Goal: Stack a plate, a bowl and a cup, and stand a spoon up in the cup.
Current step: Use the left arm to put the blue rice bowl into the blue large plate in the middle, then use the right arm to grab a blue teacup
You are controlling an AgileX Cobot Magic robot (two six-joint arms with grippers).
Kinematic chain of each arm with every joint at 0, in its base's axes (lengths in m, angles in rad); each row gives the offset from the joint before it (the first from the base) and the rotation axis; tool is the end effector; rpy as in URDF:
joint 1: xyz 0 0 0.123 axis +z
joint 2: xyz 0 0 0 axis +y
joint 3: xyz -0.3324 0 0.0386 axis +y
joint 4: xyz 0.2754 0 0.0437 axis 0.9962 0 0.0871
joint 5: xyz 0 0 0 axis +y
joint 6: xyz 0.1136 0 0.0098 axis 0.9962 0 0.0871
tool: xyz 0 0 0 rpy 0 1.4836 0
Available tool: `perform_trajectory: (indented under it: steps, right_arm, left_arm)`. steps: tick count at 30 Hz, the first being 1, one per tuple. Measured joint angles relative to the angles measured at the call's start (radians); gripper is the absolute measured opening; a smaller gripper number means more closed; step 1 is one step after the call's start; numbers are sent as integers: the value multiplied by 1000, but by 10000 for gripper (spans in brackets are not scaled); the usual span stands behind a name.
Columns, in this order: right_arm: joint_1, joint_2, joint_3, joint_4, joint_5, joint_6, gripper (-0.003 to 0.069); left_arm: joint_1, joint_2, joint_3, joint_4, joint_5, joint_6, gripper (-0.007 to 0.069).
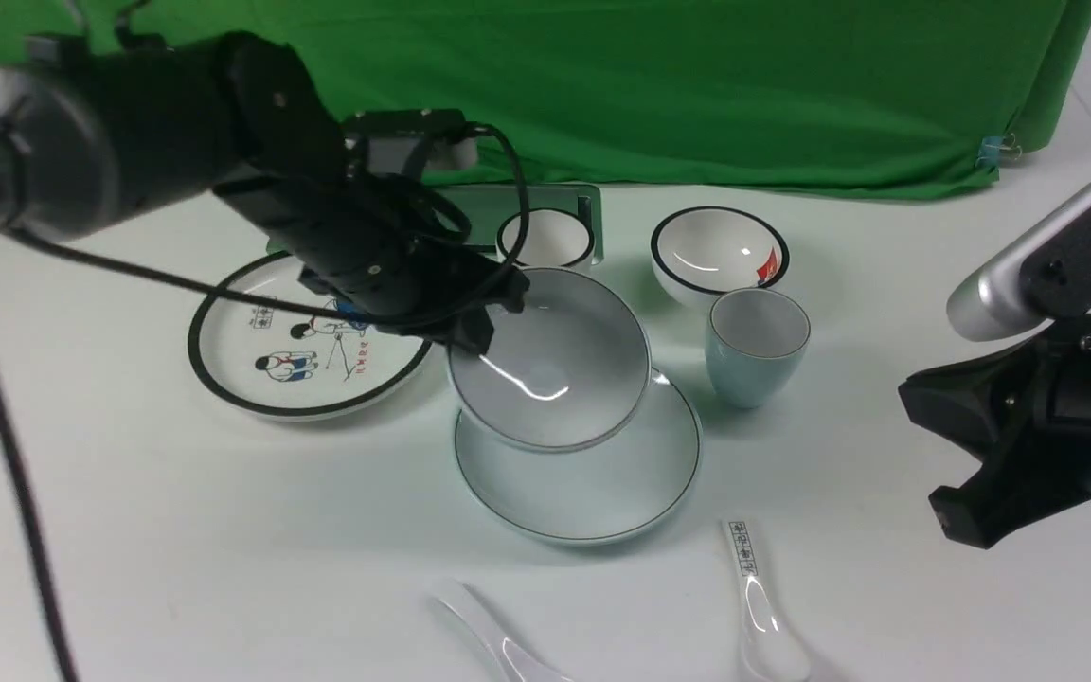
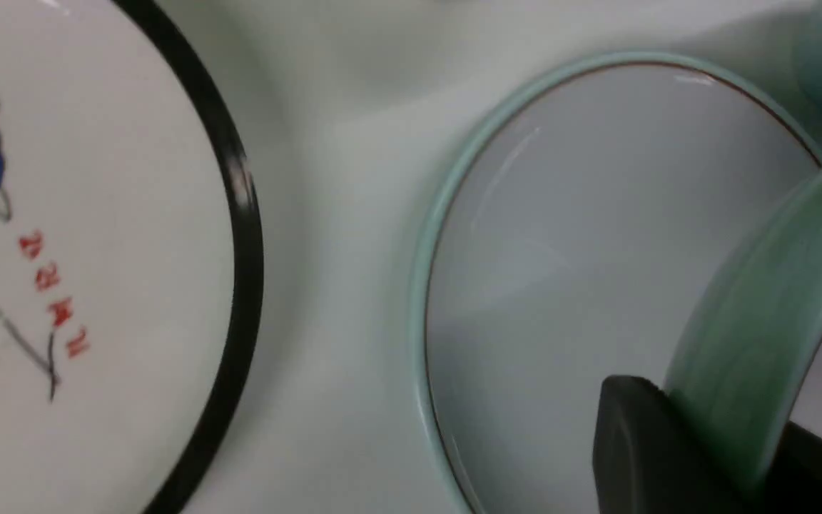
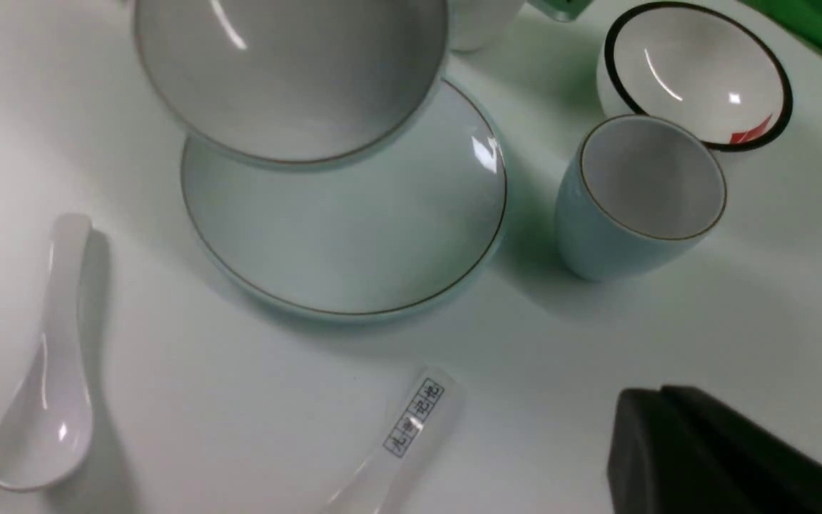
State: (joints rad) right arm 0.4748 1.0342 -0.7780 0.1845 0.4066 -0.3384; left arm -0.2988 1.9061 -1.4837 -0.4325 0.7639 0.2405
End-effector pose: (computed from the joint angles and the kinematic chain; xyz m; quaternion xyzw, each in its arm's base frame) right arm 0.2065 0.1155 0.3395 -0.2937 0.8262 0.1046 0.4692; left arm 0.4385 -0.1697 0.2564 0.1412 0.9462 -0.1871 0.2229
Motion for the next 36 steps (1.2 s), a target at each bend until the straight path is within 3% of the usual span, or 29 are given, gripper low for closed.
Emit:
perform_trajectory:
  steps: [6,11,15,19,22,24,26,27,31,36]
  right_arm:
    - [0,0,-1,-1,16,0,20]
    - [0,32,-32,-6,54,29,20]
    - [0,109,-114,-36,152,42,20]
    - [-12,240,-274,-71,244,56,34]
    - [-52,323,-360,-75,256,77,64]
    - [-112,433,-448,-75,273,100,139]
    - [-139,483,-487,-75,285,111,178]
    - [-170,551,-537,-75,296,120,254]
    - [-201,705,-664,-60,312,131,428]
    - [-200,847,-782,-14,312,131,480]
  left_arm:
    - [0,148,-75,-46,51,5,-3]
    - [0,175,-79,-63,61,13,44]
    - [0,175,-104,-58,62,15,129]
    - [0,167,-185,-28,151,19,286]
    - [0,138,-254,28,243,19,358]
    - [0,69,-313,133,326,3,395]
    - [0,29,-321,188,343,-8,395]
    - [0,-19,-324,253,367,-35,386]
    - [0,-148,-286,388,377,-91,303]
    - [0,-268,-154,389,327,-109,153]
